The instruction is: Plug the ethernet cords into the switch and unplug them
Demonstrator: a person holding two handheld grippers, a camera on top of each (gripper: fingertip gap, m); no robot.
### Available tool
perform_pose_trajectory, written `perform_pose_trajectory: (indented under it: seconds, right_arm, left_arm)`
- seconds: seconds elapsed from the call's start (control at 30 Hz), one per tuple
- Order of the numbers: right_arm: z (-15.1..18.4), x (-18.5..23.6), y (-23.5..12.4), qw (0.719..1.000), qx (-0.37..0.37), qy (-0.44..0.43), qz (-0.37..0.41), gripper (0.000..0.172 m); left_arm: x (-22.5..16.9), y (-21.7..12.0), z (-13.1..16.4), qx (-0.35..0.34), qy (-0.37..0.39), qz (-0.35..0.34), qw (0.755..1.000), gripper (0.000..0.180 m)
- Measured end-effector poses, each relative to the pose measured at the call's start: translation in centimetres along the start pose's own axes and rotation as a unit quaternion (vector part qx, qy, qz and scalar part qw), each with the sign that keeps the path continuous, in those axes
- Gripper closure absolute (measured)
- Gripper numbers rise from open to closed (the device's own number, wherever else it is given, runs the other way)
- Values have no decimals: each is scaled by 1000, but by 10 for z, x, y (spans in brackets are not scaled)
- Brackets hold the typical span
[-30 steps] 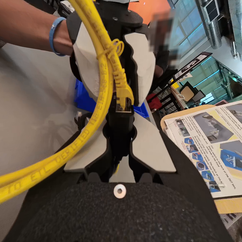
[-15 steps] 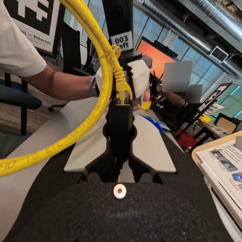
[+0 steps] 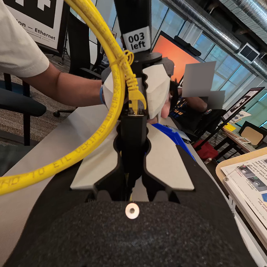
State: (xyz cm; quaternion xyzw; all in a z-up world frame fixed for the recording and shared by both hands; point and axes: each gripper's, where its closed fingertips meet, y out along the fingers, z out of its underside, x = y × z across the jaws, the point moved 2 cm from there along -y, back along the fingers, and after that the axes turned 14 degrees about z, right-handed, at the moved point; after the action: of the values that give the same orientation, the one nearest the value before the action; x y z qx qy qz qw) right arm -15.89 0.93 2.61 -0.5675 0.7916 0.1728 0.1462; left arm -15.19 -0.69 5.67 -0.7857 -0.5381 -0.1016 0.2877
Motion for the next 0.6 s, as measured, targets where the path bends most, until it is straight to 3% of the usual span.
perform_pose_trajectory:
  seconds: [0.3,0.6]
  right_arm:
    - [-12,6,-3,1000,-12,-8,-13,146]
    - [-9,5,-4,1000,-9,-7,-14,141]
  left_arm:
    - [-3,-10,-17,-116,-2,12,993,165]
    - [0,2,-13,-85,-1,23,996,165]
